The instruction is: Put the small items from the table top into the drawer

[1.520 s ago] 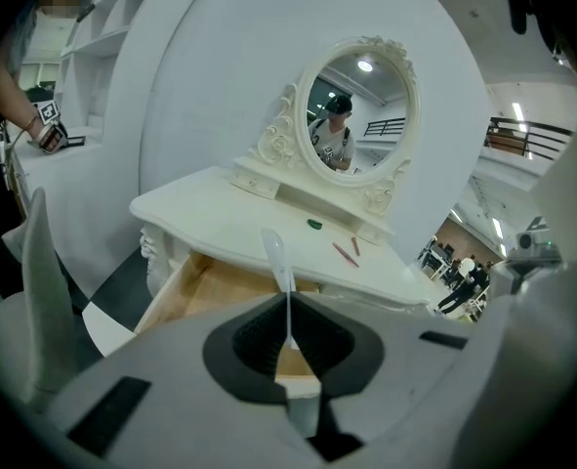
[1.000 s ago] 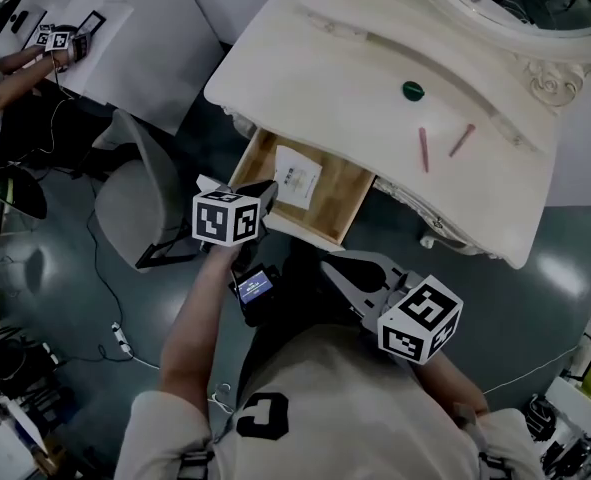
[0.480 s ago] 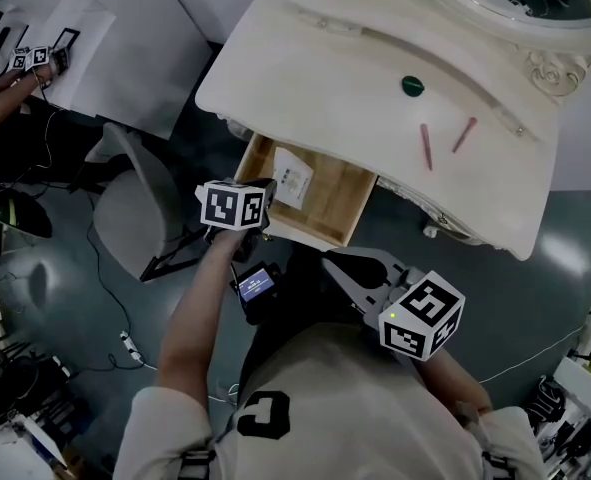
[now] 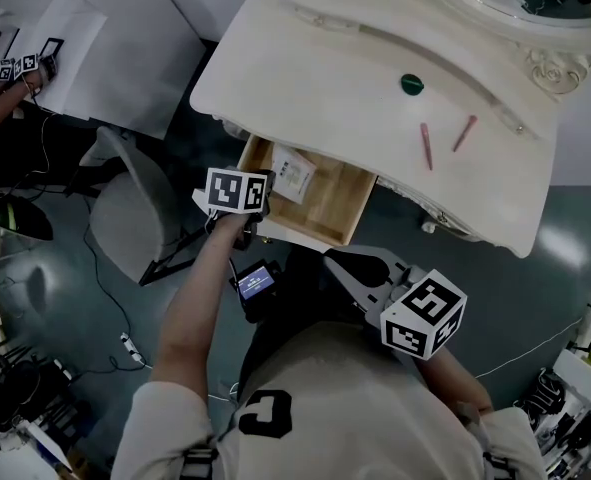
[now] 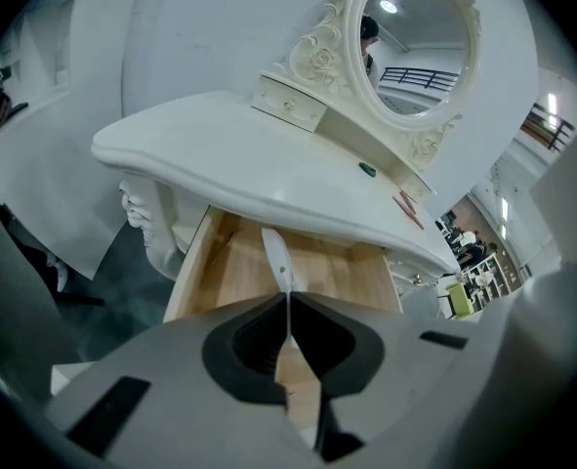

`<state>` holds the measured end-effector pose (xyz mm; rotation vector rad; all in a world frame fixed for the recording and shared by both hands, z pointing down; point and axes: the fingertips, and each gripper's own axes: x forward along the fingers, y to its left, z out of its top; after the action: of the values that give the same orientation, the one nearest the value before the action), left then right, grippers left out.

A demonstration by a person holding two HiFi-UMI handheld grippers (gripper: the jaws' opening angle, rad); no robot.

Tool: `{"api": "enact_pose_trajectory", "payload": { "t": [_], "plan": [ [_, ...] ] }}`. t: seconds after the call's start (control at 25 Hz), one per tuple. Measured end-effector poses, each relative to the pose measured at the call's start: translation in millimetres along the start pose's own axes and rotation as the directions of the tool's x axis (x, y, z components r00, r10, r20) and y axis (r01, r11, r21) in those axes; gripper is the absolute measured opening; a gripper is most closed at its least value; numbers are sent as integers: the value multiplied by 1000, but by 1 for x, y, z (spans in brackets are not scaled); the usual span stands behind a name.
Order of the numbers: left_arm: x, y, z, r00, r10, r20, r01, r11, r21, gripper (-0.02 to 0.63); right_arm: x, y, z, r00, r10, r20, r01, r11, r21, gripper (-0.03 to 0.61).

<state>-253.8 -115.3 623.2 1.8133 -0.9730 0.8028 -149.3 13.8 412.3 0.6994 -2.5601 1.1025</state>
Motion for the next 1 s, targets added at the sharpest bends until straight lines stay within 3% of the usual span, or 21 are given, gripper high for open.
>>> {"api": "enact_pose_trajectory", "payload": {
  "t": [0.24,1.0],
  "plan": [
    [9,12,2,1000,11,-20,-12,999,-33,61,0,-3,0,1000,-9,-1,9,1000,9,28],
    [45,16,9,996,72,-53,-70,997,36,63,7,-6,-4,999,-35,-5,35,999,24,28]
  ]
}}
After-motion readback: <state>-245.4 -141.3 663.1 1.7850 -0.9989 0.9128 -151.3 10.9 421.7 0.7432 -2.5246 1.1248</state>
